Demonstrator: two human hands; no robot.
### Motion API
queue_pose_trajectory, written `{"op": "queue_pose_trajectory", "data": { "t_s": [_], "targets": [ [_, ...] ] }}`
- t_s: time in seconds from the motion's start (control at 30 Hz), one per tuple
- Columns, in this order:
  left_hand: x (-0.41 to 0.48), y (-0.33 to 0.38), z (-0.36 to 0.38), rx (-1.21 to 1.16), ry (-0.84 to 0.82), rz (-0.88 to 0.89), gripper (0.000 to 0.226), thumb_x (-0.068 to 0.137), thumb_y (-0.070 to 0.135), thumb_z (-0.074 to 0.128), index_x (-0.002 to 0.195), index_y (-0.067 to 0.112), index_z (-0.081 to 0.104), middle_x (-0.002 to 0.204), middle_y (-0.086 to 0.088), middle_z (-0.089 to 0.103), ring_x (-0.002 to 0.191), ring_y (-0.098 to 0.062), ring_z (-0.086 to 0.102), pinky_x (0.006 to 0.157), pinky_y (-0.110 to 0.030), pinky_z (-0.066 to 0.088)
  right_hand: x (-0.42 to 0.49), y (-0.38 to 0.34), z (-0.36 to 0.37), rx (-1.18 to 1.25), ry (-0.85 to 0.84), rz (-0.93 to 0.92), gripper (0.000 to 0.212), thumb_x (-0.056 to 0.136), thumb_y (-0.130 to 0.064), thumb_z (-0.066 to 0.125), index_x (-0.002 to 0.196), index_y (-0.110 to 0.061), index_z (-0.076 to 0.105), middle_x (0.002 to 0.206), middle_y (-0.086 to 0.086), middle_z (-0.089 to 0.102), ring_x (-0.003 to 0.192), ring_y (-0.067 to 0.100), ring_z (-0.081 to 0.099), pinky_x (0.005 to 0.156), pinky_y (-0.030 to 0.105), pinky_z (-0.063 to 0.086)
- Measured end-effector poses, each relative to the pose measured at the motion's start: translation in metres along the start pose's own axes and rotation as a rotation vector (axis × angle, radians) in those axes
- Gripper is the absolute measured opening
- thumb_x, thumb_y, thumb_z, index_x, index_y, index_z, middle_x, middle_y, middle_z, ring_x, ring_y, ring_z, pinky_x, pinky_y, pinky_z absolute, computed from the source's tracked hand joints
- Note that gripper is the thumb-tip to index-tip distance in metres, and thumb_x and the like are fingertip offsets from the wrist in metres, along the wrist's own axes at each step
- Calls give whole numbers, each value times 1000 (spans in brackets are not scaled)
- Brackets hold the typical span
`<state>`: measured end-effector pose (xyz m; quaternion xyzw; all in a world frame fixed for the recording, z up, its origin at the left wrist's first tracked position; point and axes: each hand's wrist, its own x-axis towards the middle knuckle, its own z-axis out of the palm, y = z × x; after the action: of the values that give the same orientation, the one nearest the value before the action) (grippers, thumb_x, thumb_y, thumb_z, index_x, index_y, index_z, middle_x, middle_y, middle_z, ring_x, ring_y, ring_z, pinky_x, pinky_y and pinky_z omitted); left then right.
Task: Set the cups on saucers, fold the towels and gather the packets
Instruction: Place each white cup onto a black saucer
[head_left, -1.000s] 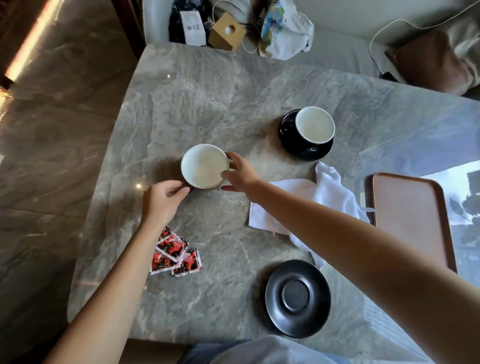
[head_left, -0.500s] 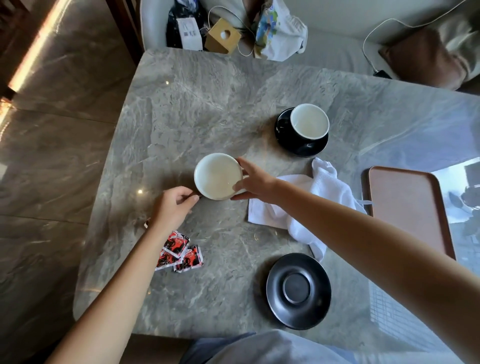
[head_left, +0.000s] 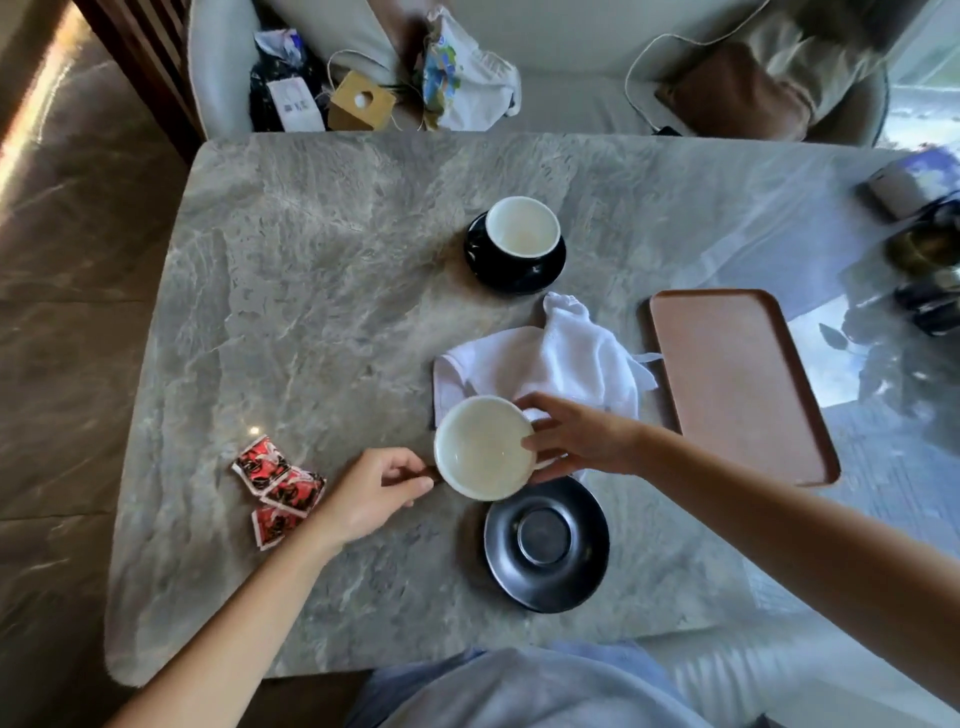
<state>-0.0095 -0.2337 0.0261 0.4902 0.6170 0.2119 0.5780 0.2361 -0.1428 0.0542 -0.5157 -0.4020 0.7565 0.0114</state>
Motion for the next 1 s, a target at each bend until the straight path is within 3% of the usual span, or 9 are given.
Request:
{"op": "queue_pose_trajectory", "data": {
  "t_s": [0.17, 0.33, 0.57, 0.77, 0.9, 1.0],
  "targets": [
    [-4, 3, 31, 132, -110, 22, 21, 82, 7, 68, 70, 22, 59, 64, 6, 59, 58, -6, 54, 66, -25, 44, -31, 41, -11, 31, 18, 49, 43, 89, 9, 51, 125, -11, 42, 121, 18, 53, 100, 31, 59, 81, 42, 58],
    [-9, 0, 59, 278, -169, 19, 11, 81, 18, 70, 74, 24, 63, 64, 15, 61, 65, 4, 56, 73, -12, 41, -46, 77, -14, 95, 38, 89, 46, 88, 12, 50, 125, -13, 40, 118, 16, 51, 102, 28, 56, 83, 45, 55],
    [-4, 0, 74, 354, -186, 17, 6, 81, 19, 69, 85, 15, 70, 82, 10, 66, 79, -2, 58, 70, 2, 36, -52, 104, -15, 106, 52, 103, 57, 87, 12, 48, 133, -20, 41, 132, 18, 47, 118, 31, 52, 91, 51, 53],
    [-6, -5, 79, 349, -178, -4, 6, 81, 18, 69, 85, 13, 69, 93, 9, 68, 87, 1, 60, 74, 1, 36, -53, 115, -10, 112, 72, 73, 57, 88, 10, 49, 131, -26, 42, 117, 6, 47, 116, 27, 51, 93, 52, 52],
    [-6, -6, 81, 345, -181, -19, 7, 83, 19, 67, 87, 13, 69, 105, 6, 69, 100, -7, 61, 94, -23, 43, -55, 119, -10, 125, 90, 64, 57, 88, 9, 49, 133, -26, 42, 121, 8, 44, 119, 31, 51, 93, 52, 52],
    [-6, -12, 84, 337, -148, -10, 4, 82, 18, 69, 83, 19, 65, 107, 3, 59, 101, -11, 57, 92, -23, 43, -55, 121, -12, 71, 98, 56, 56, 89, 6, 53, 134, -25, 41, 125, 9, 44, 118, 31, 52, 87, 49, 55]
  ]
}}
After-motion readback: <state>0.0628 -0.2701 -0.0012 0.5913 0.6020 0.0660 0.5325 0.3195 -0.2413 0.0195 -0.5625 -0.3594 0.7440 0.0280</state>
